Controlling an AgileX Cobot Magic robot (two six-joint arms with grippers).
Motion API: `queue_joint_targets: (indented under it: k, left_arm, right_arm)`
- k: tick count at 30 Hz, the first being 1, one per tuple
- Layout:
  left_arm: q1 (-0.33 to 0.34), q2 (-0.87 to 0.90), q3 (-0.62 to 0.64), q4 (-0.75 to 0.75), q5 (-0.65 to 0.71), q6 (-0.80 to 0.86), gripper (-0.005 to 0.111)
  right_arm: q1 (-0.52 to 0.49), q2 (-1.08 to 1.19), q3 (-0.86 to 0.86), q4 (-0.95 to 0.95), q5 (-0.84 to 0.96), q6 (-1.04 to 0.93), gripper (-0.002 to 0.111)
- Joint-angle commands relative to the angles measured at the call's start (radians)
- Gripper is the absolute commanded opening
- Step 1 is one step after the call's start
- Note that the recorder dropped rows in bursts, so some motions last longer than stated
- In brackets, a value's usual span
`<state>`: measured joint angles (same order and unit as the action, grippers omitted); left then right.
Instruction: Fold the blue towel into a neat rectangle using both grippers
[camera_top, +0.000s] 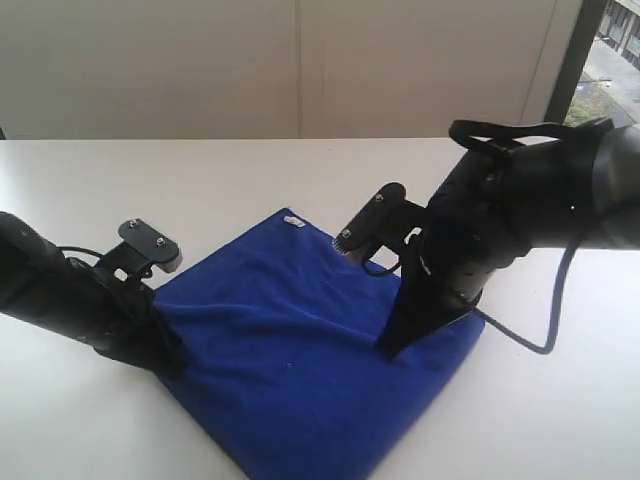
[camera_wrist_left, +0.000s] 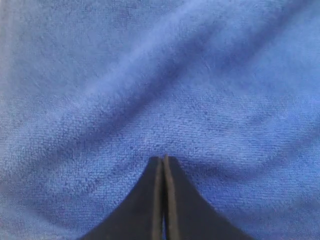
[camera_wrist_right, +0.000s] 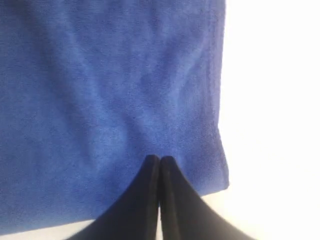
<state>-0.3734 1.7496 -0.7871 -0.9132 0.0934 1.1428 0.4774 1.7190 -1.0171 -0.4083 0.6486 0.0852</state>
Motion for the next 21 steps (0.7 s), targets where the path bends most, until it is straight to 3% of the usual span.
queue_joint_targets:
  k: [1,13,21]
  left_arm:
    - [0.001,0.057,0.005,-0.012,-0.021,-0.006,0.000]
    - [0.008,0.076,0.005,0.006,-0.093,0.015,0.000]
    - [0.059,0.076,-0.041,0.008,0.089,0.019,0.000]
  right_arm:
    - [-0.032,0.048,-0.005,0.011,-0.015,-0.004,0.000]
    - [-0.032,0.162,0.004,0.021,0.062,-0.002,0.000]
    - [-0.032,0.157,0.040,0.034,0.020,-0.002,0.000]
